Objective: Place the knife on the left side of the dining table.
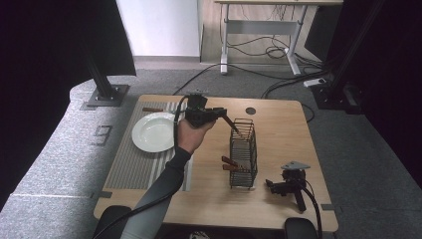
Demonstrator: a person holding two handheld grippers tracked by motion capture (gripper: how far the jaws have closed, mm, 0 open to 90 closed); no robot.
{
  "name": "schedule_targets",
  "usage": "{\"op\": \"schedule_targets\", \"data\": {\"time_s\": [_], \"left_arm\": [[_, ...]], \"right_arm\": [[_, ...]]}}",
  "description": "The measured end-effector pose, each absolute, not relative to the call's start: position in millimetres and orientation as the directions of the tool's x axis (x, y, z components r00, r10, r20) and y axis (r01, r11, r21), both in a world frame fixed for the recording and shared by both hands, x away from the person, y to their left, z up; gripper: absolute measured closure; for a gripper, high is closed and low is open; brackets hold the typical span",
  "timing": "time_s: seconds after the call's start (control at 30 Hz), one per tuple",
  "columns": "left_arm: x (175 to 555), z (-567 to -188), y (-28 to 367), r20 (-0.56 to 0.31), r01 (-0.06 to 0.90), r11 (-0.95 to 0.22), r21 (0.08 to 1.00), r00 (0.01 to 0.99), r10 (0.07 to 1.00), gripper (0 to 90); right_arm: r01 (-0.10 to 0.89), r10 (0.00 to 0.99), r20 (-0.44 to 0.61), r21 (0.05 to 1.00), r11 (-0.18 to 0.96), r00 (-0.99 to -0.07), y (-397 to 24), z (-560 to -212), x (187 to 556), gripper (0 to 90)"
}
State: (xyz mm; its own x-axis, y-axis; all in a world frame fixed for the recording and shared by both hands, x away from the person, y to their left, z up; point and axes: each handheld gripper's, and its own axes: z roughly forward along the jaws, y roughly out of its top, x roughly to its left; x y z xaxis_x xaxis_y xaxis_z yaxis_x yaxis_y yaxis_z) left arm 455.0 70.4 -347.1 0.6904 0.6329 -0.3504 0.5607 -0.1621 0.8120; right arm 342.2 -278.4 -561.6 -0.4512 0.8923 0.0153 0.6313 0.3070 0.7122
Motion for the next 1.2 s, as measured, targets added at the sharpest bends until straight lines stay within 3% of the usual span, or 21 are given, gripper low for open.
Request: {"op": "schedule_targets", "data": {"time_s": [0.57, 1.2], "left_arm": [[431, -314, 133, -0.347, 0.524, -0.104, 0.845, 0.686, 0.64, 77.0], [411, -336, 198, -0.367, 0.557, -0.066, 0.828, 0.627, 0.687, 77.3]], "right_arm": [[0.632, 0.892, 0.016, 0.712, 0.307, -0.451, -278, -562, 342, 0.0], [0.632, 0.892, 0.016, 0.712, 0.306, -0.451, -278, -561, 342, 0.0]]}}
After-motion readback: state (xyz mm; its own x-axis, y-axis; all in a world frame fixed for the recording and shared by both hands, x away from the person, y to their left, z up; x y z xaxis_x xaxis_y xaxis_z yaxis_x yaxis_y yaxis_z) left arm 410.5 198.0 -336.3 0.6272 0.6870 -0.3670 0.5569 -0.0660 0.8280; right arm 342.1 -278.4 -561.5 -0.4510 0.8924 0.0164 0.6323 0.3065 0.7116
